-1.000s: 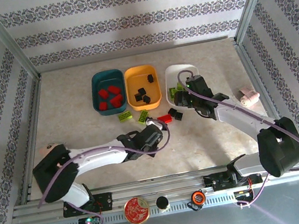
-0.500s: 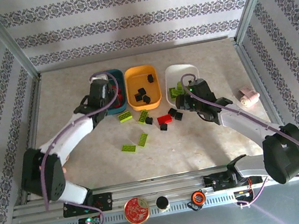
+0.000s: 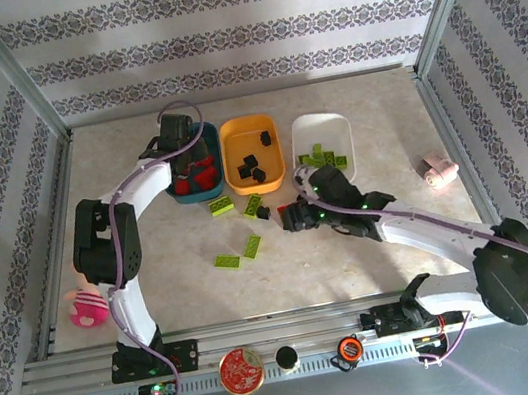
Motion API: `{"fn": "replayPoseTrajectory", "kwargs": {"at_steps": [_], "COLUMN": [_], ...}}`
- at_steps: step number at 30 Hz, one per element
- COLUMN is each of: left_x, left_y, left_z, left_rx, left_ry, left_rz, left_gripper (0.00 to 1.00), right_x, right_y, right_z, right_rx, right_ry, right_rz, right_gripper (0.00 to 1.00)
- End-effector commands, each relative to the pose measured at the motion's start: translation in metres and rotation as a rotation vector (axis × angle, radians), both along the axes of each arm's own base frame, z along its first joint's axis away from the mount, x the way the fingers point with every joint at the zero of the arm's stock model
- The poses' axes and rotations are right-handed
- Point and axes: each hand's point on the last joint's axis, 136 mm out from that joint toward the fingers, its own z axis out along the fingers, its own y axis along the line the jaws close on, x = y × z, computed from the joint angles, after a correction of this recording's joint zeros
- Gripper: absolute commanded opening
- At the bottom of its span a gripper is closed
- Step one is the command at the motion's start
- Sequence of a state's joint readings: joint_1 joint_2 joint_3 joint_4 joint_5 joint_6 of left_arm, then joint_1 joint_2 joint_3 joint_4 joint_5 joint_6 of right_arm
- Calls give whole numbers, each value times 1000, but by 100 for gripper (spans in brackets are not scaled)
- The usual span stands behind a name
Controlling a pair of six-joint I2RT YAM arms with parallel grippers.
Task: Sort the legos into containers by color
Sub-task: Place the lego in the container, then pick up the lego from the bottom-center of the table.
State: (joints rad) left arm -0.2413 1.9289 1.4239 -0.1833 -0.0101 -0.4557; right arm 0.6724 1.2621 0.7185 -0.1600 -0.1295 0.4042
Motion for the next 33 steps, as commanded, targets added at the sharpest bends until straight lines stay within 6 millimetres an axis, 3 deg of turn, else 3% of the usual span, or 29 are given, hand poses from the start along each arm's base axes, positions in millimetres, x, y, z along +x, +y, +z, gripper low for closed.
{"fn": "replayPoseTrajectory", "kwargs": {"at_steps": [1, 5, 9, 14, 19, 23, 28, 33], "left_x": [-7, -41, -95, -173, -224, -244, -252, -256], "left_y": [1, -2, 3, 27, 47, 56, 65, 68], "left_z": [39, 92, 123, 127, 131, 140, 152, 164], "left_rx": [-75, -185, -272, -310, -301, -295, -293, -295], "left_ry": [-49, -174, -258, -314, -354, -384, -421, -460], "left_rz": [5, -10, -16, 29, 72, 88, 122, 130], "left_gripper": [56, 75, 84, 95, 100, 100, 100, 100], "right_x": [-11, -14, -19, -27, -31, -35, -43, -45], "right_y": [46, 86, 120, 155, 172, 175, 177, 175], "right_z": [13, 3, -12, -34, -63, -84, -105, -118], "right_rx": [29, -8, -52, -147, -262, -355, -476, -544], "right_ry": [-36, -17, 8, 19, 14, 3, -36, -65], "right_rz": [222, 355, 451, 549, 600, 620, 643, 640], "right_gripper": [75, 75, 74, 75, 75, 75, 75, 59]}}
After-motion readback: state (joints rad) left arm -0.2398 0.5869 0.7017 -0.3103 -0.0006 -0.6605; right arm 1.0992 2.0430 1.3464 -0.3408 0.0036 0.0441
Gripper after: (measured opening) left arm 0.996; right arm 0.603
